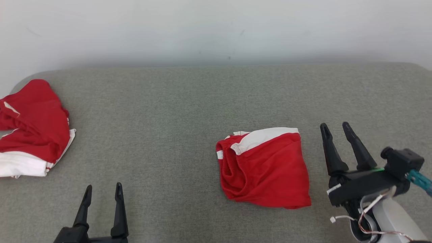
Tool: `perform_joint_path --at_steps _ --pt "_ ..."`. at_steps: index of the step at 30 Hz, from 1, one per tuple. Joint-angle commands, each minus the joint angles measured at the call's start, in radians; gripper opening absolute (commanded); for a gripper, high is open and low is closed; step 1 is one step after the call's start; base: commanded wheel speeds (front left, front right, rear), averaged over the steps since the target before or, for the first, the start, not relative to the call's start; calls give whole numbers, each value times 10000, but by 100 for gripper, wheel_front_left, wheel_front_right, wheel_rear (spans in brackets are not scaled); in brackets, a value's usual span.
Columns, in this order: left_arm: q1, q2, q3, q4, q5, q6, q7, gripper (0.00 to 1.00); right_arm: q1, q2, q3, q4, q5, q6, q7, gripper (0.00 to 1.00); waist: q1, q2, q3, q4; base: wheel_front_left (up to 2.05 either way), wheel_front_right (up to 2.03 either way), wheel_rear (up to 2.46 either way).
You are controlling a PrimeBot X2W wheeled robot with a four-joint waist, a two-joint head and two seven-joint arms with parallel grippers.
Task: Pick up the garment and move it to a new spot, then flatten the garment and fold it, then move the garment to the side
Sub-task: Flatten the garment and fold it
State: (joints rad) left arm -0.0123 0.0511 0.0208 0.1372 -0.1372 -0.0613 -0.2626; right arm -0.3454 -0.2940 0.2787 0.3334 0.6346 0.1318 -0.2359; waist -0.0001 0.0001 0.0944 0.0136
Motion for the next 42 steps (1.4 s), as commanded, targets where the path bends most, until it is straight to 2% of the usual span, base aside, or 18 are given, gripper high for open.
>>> perform_joint_path --at_steps 1,10,18,30,42 --pt "118 -12 85 -41 103 -14 -33 100 365 79 -219 -211 -148 -18 -131 100 1 -1 -79 -207 0 0 0" --pt "256 -12 164 -224 236 38 -33 100 1819 425 -1250 -1555 -1144 -18 -291 100 1 -1 -152 -385 0 0 0" --pt "363 -12 296 -438 350 66 -33 100 3276 1099 -1827 -2732 -1983 -18 -281 100 1 -1 -119 -379 0 0 0" --pt "512 -12 440 -631 577 88 -32 100 4117 1834 -2275 -3033 -2874 -18 -282 100 1 -1 -227 -123 0 0 0" --pt "568 -11 385 -439 741 62 -33 100 4142 1865 -2188 -2681 -3323 -18 -283 100 1 -1 -331 42 0 0 0"
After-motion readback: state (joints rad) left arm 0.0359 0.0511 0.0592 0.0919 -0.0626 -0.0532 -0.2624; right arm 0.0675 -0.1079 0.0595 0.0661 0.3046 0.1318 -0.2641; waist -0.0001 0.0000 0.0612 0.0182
